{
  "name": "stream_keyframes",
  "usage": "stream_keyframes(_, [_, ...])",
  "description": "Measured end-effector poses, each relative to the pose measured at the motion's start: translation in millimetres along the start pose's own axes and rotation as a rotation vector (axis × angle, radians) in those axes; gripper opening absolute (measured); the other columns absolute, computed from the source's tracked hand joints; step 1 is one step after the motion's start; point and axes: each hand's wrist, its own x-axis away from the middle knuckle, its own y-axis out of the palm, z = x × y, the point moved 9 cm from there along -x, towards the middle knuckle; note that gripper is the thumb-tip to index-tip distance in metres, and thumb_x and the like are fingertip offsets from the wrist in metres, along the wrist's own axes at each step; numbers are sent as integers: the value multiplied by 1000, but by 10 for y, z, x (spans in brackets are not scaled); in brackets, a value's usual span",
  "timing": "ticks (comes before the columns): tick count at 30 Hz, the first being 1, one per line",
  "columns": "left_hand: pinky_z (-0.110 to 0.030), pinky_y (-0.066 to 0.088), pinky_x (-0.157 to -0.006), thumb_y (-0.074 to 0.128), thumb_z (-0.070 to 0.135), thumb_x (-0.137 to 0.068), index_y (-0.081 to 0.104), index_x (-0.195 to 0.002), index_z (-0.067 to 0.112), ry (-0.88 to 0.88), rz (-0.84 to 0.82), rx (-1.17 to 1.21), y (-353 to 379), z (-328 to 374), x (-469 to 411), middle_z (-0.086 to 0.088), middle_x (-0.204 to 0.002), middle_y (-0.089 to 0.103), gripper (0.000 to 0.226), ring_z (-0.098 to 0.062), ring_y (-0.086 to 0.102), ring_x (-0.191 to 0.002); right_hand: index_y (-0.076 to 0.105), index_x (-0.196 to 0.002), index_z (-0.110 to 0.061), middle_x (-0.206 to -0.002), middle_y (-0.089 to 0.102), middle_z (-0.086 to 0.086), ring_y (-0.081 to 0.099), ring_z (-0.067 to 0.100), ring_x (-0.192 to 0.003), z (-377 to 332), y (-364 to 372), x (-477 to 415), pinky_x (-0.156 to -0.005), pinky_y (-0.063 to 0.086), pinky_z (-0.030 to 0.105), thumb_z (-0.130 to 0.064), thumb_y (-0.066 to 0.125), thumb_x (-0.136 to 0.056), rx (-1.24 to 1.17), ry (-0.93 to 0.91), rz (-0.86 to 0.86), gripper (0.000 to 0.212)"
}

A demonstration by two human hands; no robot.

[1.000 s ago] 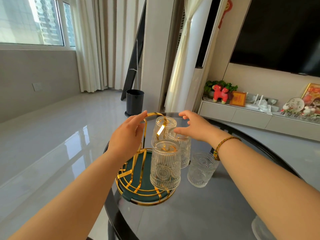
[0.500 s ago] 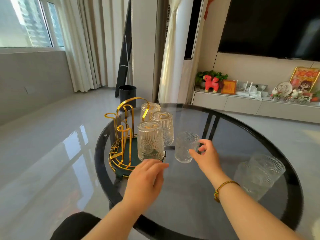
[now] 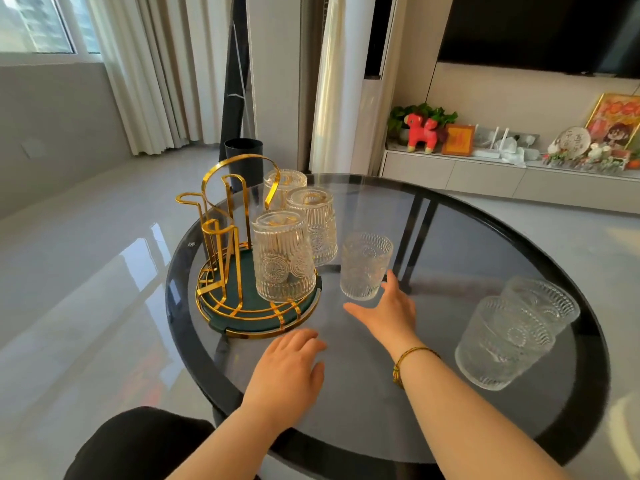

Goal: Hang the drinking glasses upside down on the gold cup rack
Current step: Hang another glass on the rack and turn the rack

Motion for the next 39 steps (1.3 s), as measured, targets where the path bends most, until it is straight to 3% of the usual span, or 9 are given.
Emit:
stream_keyframes(7, [-25, 10, -113, 34, 34, -92, 35, -128, 29, -4, -11, -2, 34, -23, -14, 10, -146, 29, 36, -7, 19, -136, 11, -137, -23, -136, 45, 8, 34, 32, -124, -33, 42, -209, -109, 23, 50, -47, 70, -62, -131, 45, 88, 98])
stream_keyframes(11, [-25, 8, -113, 34, 35, -92, 34, -128, 31, -14, -19, 8, 55, -42, -15, 10, -147, 28, 36, -8, 17, -137, 28, -126, -15, -128, 51, 9, 40, 29, -119, -41, 35, -248, -106, 30, 47, -44, 71, -62, -174, 40, 130, 82])
stream_keyframes(14, [-25, 8, -113, 34, 36, -92, 34, -128, 31, -22, -19, 14, 53, -48, -16, 10, -147, 28, 36, -8, 16, -137, 32, -121, -16, -123, 53, 8, 45, 29, -114, -21, 36, -227, -86, 43, 35, -41, 73, -60, -220, 47, 114, 78])
stream_keyframes(17, [-26, 9, -113, 34, 36, -92, 34, -128, 31, -25, -21, 9, 40, -43, -10, 11, -147, 28, 37, -8, 17, -137, 31, -118, -18, -119, 52, 4, 50, 22, -100, -12, 45, -166, -71, 39, 29, -40, 72, -60, -254, 26, 53, 74])
stream_keyframes(23, [-26, 11, -113, 36, 35, -92, 35, -128, 30, -35, -27, 14, -9, -20, 12, 10, -147, 29, 37, -9, 19, -137, 31, -106, -29, -104, 45, -10, 47, 14, -92, 2, -11, 82, -72, 39, 28, -40, 72, -59, -314, 0, -24, 64])
stream_keyframes(26, [-26, 15, -112, 38, 32, -92, 40, -125, 30, -40, -38, 58, -55, -9, 30, 9, -144, 34, 34, -9, 24, -135, 38, -114, -28, -107, 50, -8, 50, 13, -94, 16, -84, 252, -74, 39, 28, -34, 73, -57, -390, -3, -51, 67])
stream_keyframes(30, [-18, 35, -93, 42, 13, -90, 56, -110, 24, -66, 142, 250, -315, -72, 152, 6, -123, 57, 26, -9, 49, -114, 40, -110, -29, -107, 51, -7, 49, 13, -96, -56, -318, 455, -76, 37, 25, -23, 73, -62, -443, -61, -60, 59])
stream_keyframes(34, [-27, 40, -82, 49, -10, -81, 62, -100, 13, -151, 465, 353, -744, -259, 393, -3, -104, 64, 33, -16, 55, -96, 42, -109, -29, -108, 54, -6, 52, 8, -95, -318, -628, 583, -72, 39, 20, -14, 71, -68, -491, -151, -115, 53])
stream_keyframes(39, [-45, 42, -92, 51, -4, -83, 54, -114, 9, -358, 573, 372, -945, -740, 490, -16, -123, 56, 33, -34, 48, -115, 44, -108, -28, -97, 54, -14, 51, -1, -88, -613, -1029, 670, -66, 39, 16, -15, 71, -69, -483, -227, -83, 50])
